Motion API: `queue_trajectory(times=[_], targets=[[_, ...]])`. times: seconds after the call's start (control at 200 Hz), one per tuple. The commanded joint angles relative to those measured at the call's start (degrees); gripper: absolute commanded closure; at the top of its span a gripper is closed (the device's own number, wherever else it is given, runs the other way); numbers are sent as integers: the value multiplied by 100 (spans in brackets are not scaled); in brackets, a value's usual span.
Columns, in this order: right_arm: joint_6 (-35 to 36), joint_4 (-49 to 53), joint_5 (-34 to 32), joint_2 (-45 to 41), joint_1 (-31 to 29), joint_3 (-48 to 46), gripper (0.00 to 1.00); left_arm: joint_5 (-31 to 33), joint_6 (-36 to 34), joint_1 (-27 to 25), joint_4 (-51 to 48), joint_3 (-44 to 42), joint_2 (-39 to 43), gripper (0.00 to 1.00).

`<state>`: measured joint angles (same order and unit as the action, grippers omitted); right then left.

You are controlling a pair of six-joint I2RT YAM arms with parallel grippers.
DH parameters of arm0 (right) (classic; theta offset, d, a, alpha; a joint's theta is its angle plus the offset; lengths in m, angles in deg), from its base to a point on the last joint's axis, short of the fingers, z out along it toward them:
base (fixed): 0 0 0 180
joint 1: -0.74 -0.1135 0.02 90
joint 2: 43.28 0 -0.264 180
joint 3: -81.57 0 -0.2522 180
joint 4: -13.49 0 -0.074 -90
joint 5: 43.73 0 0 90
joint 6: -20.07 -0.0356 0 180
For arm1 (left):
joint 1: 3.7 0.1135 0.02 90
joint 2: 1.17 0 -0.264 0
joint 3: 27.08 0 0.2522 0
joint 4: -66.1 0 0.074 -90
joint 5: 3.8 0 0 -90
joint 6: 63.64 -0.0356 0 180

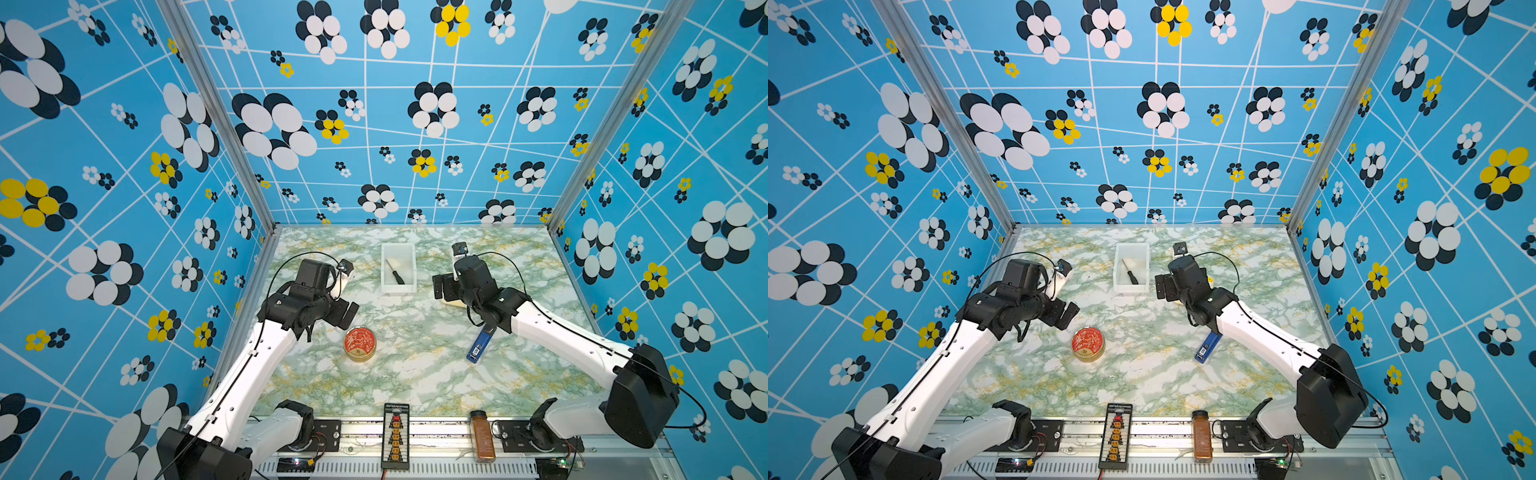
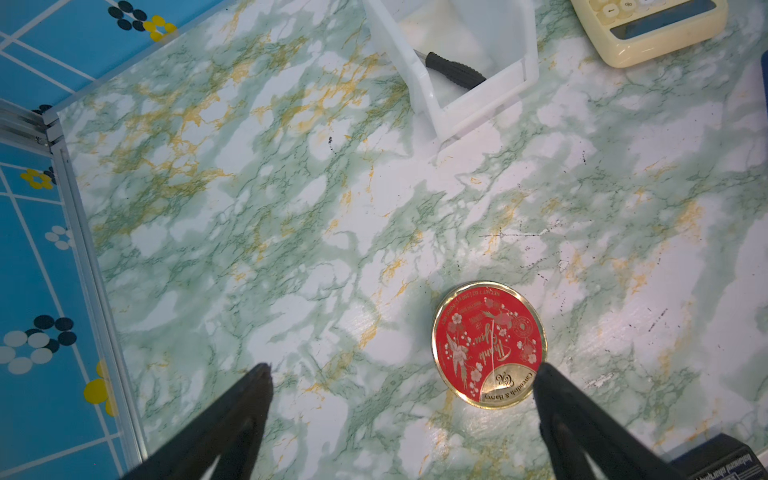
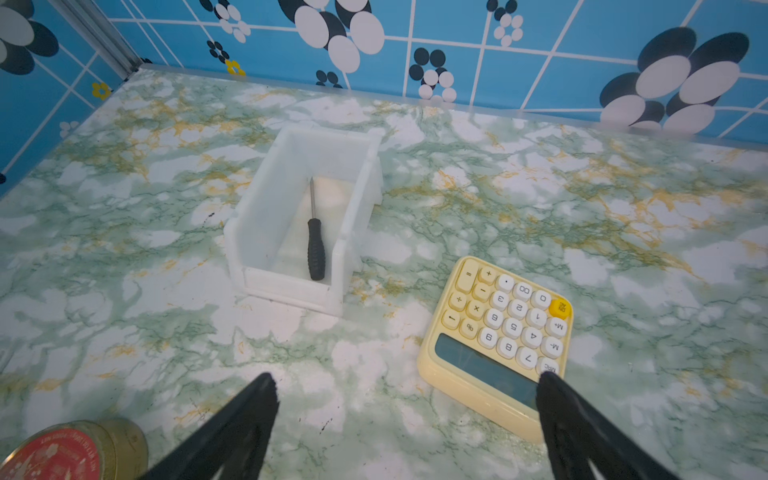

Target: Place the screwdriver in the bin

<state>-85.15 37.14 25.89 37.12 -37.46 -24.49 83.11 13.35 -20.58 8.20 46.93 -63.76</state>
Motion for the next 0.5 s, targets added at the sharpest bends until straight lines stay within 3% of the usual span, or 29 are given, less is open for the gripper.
queue_trajectory(times=[0.0, 0.495], targets=[[153, -125, -158, -149, 23, 48, 1, 186, 247, 73, 296, -153, -44, 1], [949, -1096, -695, 55, 60, -521, 3, -254, 1367, 1364, 1439, -297, -923, 1]])
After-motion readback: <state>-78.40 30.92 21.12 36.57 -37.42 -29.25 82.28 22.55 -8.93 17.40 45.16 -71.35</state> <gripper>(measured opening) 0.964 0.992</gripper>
